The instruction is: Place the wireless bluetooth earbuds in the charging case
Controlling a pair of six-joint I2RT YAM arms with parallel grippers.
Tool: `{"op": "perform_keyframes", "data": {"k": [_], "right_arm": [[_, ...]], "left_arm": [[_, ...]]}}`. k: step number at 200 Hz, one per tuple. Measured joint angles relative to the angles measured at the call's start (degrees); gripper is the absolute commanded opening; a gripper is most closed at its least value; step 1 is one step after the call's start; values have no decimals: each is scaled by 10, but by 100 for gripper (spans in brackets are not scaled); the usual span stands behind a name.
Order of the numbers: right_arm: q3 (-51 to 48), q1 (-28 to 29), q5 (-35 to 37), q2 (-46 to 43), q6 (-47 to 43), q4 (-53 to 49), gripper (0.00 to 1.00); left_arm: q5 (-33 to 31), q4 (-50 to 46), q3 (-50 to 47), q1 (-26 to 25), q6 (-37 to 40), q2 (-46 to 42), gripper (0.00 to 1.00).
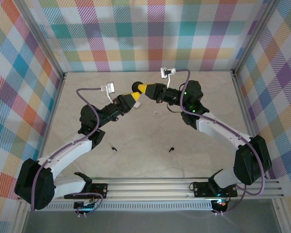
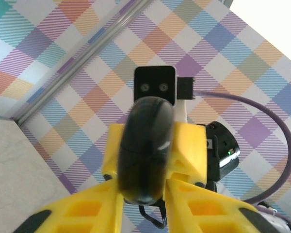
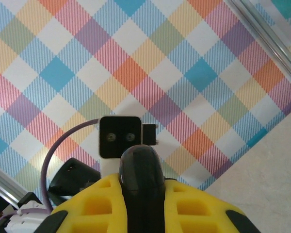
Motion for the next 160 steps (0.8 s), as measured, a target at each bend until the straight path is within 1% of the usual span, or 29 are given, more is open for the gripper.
{"op": "perform_keyframes", "data": {"k": [25,41,52,66,75,98,133,150,160], "right_arm": [[0,-1,-1,0,2,7,6],[0,-1,-5,0,2,8,6],[0,-1,-8,0,2,8,6],[0,0,-12,0,2,8,6],[0,1,-15,0,2,9,6],[0,2,-20,0,2,8,5],[0,6,-25,9,14,27,5],[0,6,-25,13,20,34,5],[1,6,-24,13,24,37,7]], "left_arm": [[0,3,0,0,2,0,9],[0,-1,0,0,8,-3,9],[0,-10,0,0,13,-8,12],[-1,-23,0,0,20,-17,24],[-1,-32,0,0,23,-22,28],[-10,-38,2,0,27,-30,30],[-18,-39,5,0,26,-30,25],[-20,-39,5,0,26,-30,17],[-20,-39,6,0,26,-30,12]]}}
